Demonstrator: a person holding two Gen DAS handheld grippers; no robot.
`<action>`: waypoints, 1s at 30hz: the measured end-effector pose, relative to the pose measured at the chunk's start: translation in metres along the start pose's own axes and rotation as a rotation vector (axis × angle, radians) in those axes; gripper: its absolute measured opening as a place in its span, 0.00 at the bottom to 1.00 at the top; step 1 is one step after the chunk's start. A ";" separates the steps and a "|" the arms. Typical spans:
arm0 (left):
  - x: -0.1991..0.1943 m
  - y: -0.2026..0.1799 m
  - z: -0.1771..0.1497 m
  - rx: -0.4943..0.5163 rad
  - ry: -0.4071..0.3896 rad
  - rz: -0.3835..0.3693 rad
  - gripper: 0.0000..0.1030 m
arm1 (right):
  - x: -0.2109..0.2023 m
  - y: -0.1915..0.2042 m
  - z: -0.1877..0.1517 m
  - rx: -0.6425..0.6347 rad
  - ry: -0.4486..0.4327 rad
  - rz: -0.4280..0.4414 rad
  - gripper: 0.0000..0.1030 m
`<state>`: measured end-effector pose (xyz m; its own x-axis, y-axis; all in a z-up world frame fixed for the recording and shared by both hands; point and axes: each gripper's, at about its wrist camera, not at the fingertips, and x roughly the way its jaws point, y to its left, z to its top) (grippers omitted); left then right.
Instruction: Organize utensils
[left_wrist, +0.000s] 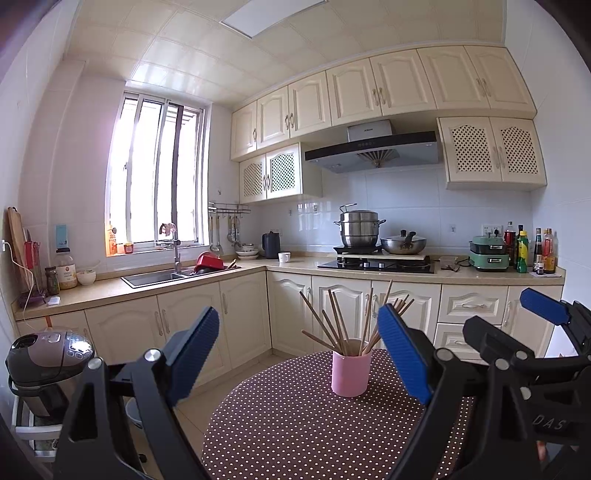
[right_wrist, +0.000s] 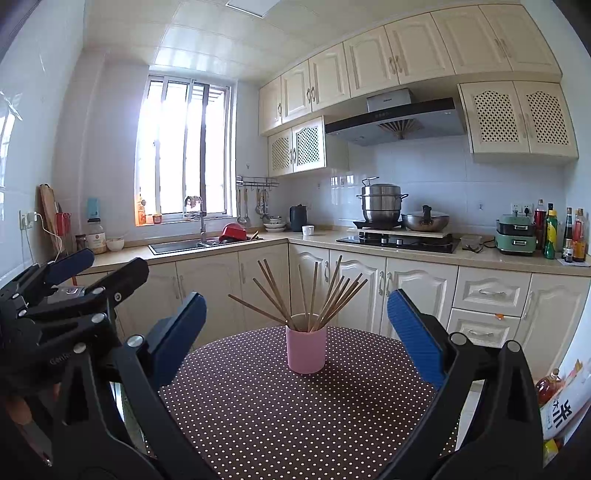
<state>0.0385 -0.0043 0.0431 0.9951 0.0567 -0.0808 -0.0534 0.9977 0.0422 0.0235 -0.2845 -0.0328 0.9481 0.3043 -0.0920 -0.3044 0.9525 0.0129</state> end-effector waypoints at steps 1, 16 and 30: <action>0.000 0.000 0.000 0.000 0.000 0.001 0.83 | 0.000 0.000 0.000 0.000 0.002 0.000 0.94; 0.024 -0.005 -0.009 0.002 0.056 0.000 0.83 | 0.018 -0.003 -0.008 0.021 0.045 -0.001 0.94; 0.115 -0.009 -0.071 0.016 0.320 -0.017 0.83 | 0.095 -0.038 -0.061 0.040 0.264 -0.097 0.94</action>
<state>0.1475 -0.0037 -0.0375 0.9190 0.0518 -0.3909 -0.0336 0.9980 0.0534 0.1196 -0.2933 -0.1026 0.9144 0.2019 -0.3510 -0.2045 0.9784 0.0301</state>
